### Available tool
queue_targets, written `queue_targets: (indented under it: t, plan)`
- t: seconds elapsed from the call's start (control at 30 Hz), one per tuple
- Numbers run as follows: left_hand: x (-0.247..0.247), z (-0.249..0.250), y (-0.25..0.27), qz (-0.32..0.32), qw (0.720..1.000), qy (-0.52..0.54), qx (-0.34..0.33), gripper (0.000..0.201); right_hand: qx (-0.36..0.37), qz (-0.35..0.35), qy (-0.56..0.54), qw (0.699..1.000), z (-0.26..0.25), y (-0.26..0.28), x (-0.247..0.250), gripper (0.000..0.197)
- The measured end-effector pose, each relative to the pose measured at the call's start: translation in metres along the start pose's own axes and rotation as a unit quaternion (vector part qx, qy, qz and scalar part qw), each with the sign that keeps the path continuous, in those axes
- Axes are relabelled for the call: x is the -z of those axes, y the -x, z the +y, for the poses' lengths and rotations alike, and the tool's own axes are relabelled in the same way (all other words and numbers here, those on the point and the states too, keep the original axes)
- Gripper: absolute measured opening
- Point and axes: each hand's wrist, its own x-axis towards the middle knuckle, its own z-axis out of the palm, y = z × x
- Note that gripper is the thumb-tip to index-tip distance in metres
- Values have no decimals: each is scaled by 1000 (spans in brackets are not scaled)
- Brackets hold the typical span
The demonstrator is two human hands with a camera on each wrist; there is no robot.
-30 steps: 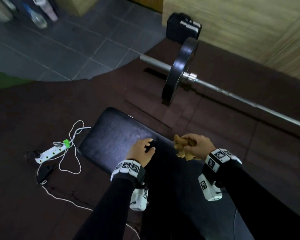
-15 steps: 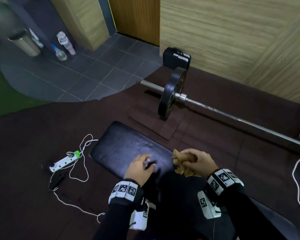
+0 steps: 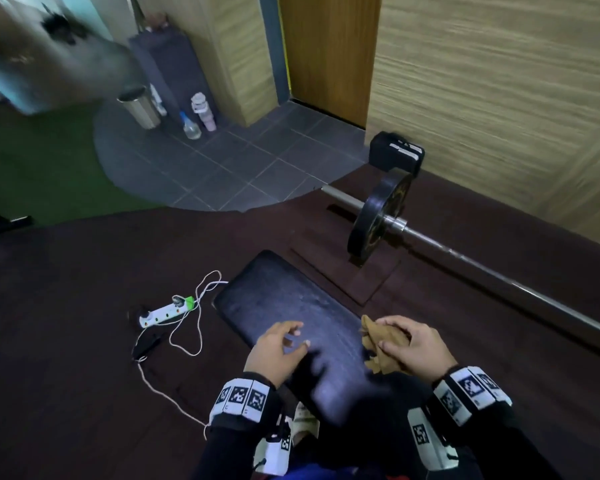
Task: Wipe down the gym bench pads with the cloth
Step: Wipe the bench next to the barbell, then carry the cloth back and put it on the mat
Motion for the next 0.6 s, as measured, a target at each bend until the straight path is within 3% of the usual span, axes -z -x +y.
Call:
queue_targets:
  t: [0.4,0.6]
  plan:
    - [42,-28,61,97,992,10,80,31,106,-163,4,981,-71,-18,-63,32]
    - [86,-66,93,155,975,79,140,28,139,-231,33,962,-120,-30,-122,32]
